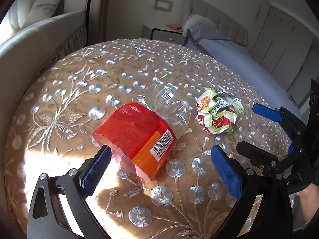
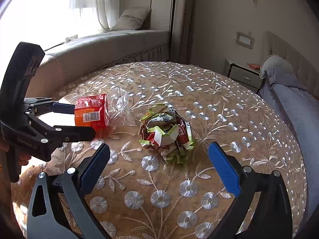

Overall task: Collect trash
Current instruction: 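Move both tools back over the table toward the bottle and wrapper ball, then grasp the red-labelled plastic bottle with the left tool while the right tool grasps the wrapper ball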

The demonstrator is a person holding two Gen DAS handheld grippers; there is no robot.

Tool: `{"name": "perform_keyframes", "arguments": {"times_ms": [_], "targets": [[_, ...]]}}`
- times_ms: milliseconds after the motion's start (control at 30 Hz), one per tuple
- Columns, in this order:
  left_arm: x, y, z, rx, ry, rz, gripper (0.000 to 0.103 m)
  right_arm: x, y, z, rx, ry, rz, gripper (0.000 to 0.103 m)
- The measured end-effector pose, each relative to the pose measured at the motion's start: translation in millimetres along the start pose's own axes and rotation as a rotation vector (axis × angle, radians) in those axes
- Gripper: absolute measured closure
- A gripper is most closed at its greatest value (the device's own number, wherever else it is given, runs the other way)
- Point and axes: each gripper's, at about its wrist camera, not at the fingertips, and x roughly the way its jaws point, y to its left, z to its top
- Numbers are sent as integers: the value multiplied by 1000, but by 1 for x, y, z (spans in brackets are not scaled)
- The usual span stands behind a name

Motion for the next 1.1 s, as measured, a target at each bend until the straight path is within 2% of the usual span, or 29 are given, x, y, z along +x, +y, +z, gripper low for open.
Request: {"name": "perform_keyframes", "arguments": {"times_ms": [100,133,200,233,300,367,400,433,467,533,633,833,1100], "targets": [[8,-1,7,11,1,-25,11,24,-5,7,0,58,16,5],[11,0,9,9,6,-45,23,28,-6,9,4,67,24,5],[22,3,13,-11,29,-66,37,39,-9,13,6,87,40,5],[26,3,14,-9,30,-60,49,43,-11,14,9,88,37,5],[29,0,18,9,21,-66,55,49,-13,17,14,87,42,5],[27,-5,19,25,6,-67,67,54,-14,17,22,89,39,5],[26,-10,19,46,-4,-57,72,55,-14,17,24,89,47,9],[27,-13,19,66,-10,-28,92,56,-15,17,27,90,57,27],[26,-17,19,83,-20,9,94,57,-16,17,29,89,57,36],[25,-21,17,100,-29,18,94,54,-16,16,29,82,57,40],[14,-29,13,124,-55,60,95,46,-13,14,26,68,60,42],[-30,-65,0,261,-139,172,94,3,-2,7,-4,9,56,43],[-99,-124,-29,358,-218,158,94,-87,8,-14,-24,-78,28,42]]}}
